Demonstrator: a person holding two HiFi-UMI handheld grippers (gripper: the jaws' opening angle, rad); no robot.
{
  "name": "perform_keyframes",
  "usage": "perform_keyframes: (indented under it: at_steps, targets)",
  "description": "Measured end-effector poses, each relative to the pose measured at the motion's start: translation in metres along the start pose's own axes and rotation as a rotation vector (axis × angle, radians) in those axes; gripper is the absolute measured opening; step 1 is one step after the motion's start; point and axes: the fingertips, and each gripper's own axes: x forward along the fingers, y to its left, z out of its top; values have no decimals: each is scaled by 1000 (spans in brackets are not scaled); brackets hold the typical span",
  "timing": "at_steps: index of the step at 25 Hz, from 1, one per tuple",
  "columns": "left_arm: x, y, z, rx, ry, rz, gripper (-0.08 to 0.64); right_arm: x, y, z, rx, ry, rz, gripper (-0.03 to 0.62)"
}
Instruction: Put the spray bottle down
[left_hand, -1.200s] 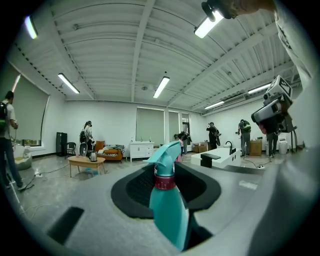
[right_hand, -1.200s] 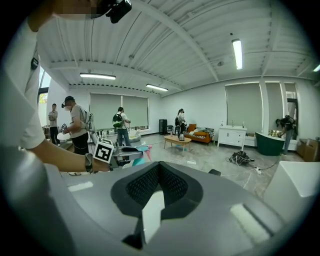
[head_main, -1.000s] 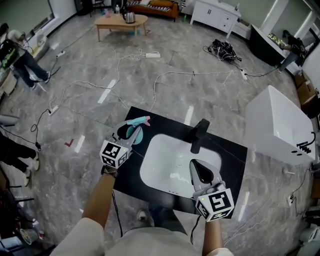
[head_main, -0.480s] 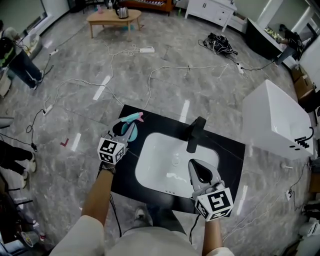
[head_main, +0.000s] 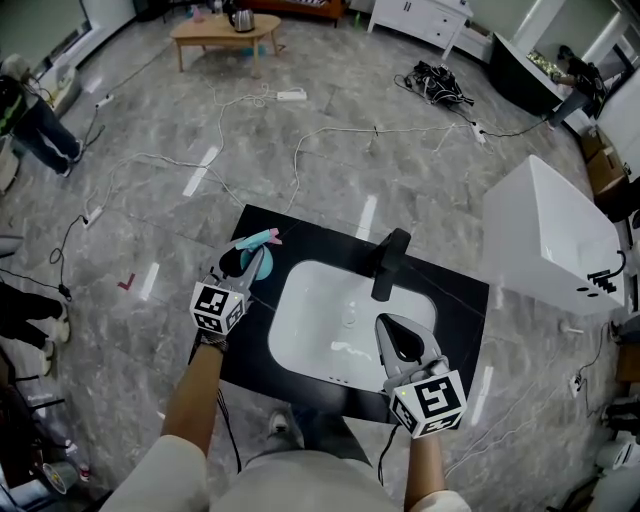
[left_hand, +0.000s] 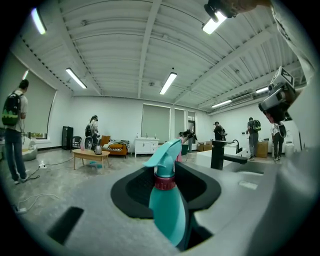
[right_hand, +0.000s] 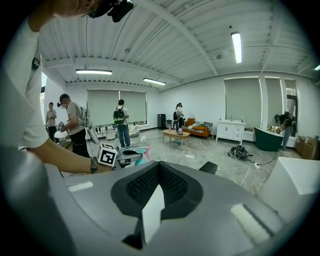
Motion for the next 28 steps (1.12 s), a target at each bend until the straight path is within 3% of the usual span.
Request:
perform_keyframes:
  at_steps: [12, 20, 28]
  targets:
    - [-16, -5, -7, 1, 20, 17, 141, -11, 5, 2, -14, -10, 3, 6]
    - [-24, -5, -9, -14, 31, 20, 222, -18, 8, 4, -16, -15, 1, 6]
    - [-51, -5, -9, -19, 60, 61, 222, -28, 17, 10, -26, -37, 9, 6]
